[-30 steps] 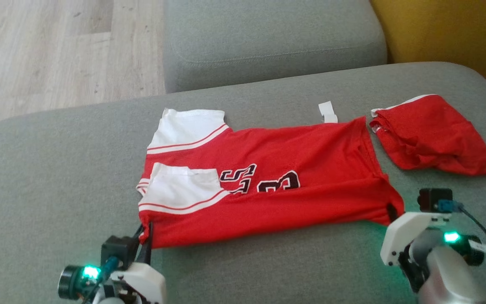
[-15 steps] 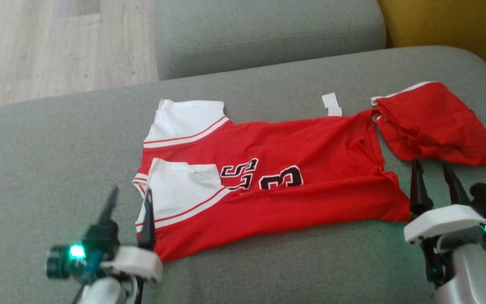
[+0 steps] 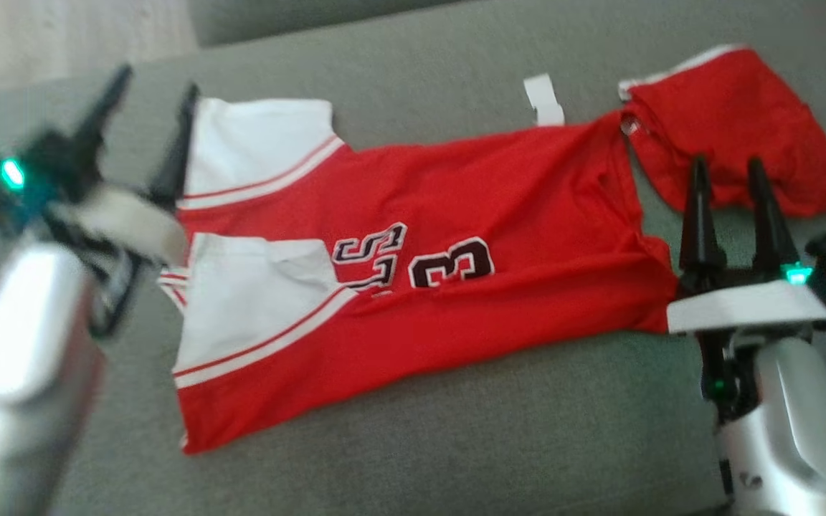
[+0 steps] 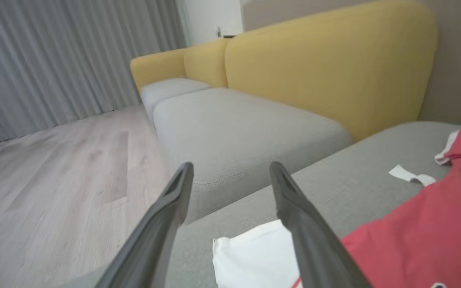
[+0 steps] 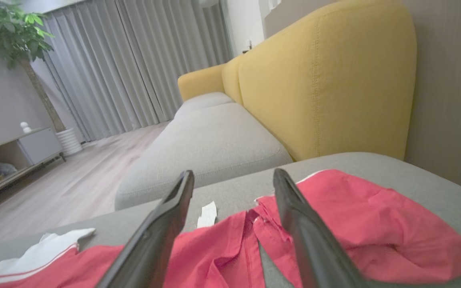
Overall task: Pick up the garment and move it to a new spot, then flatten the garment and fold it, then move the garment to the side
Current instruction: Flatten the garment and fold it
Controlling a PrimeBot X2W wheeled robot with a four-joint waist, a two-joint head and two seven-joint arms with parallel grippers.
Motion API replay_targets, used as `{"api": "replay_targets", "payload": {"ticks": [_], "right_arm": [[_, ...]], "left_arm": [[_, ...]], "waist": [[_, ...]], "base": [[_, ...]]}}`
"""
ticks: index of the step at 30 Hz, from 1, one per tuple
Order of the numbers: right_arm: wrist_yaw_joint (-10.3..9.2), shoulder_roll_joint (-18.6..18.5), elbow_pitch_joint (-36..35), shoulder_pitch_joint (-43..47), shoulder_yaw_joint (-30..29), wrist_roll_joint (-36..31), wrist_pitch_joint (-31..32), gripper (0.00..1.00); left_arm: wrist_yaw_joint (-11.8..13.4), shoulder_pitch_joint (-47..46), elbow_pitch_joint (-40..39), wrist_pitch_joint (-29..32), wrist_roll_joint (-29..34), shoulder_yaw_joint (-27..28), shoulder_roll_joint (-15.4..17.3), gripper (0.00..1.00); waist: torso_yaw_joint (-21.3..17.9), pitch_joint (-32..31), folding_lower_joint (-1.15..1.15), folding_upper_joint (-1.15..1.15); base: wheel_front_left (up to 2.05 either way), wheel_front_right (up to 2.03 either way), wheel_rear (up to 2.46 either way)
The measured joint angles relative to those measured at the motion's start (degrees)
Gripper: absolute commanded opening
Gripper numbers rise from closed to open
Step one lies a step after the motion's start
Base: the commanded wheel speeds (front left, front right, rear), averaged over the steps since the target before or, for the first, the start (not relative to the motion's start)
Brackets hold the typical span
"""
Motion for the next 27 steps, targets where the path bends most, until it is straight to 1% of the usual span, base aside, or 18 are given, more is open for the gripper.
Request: {"api": "replay_targets", "payload": {"ticks": [1, 4, 6, 8, 10, 13, 18, 22, 27], "right_arm": [[0.00, 0.0, -0.5, -0.8, 0.6, 0.8, -0.2, 1.00], [0.00, 0.0, -2.0, -2.5, 3.0, 2.4, -0.2, 1.00], [0.00, 0.0, -2.4, -3.4, 4.3, 2.9, -0.2, 1.00], [0.00, 0.0, -2.6, -4.2, 5.5, 3.2, -0.7, 1.00], [0.00, 0.0, -2.6, -4.9, 6.7, 3.3, -0.7, 1.00], [0.00, 0.0, -2.7, -5.4, 7.1, 3.8, -1.2, 1.00], [0.00, 0.0, -2.7, -5.6, 6.6, 4.4, -1.2, 1.00], [0.00, 0.0, -2.5, -5.6, 6.6, 4.8, -1.2, 1.00], [0.00, 0.0, -2.3, -5.6, 7.1, 4.8, -1.4, 1.00]], "left_arm": [[-1.5, -2.7, 1.7, 2.5, -0.1, -0.2, 1.1, 1.00], [-3.9, -10.3, 7.4, 10.0, -0.5, -1.5, 4.6, 1.00], [-4.7, -14.2, 11.6, 13.6, -1.4, -1.9, 6.0, 1.00], [-5.1, -16.8, 15.5, 15.8, -3.2, -2.1, 7.1, 1.00], [-5.2, -18.1, 18.8, 17.1, -4.2, -2.6, 8.5, 1.00], [-5.3, -19.3, 22.8, 18.4, -6.6, -3.2, 9.7, 1.00], [-5.6, -19.9, 25.6, 18.9, -11.0, -5.1, 10.1, 1.00], [-5.6, -20.7, 26.1, 19.7, -13.4, -7.7, 10.1, 1.00], [-5.6, -21.8, 27.1, 22.5, -15.6, -10.4, 10.7, 1.00]], "waist": [[-0.5, 1.0, 0.00, 0.00], [-2.0, 4.5, 0.00, 0.00], [-3.1, 6.8, 0.00, 0.00], [-4.4, 8.8, 0.01, 0.00], [-6.2, 10.3, 0.01, 0.00], [-8.6, 12.2, 0.00, 0.00], [-11.4, 14.1, -0.01, 0.00], [-11.7, 14.0, -0.02, 0.00], [-11.6, 14.0, -0.02, 0.00]], "base": [[0.00, 0.00, 0.00], [0.00, 0.00, 0.00], [0.00, 0.00, 0.00], [0.00, 0.00, 0.00], [0.00, 0.00, 0.00], [0.00, 0.00, 0.00], [0.00, 0.00, 0.00], [0.00, 0.00, 0.00], [0.00, 0.00, 0.00]]}}
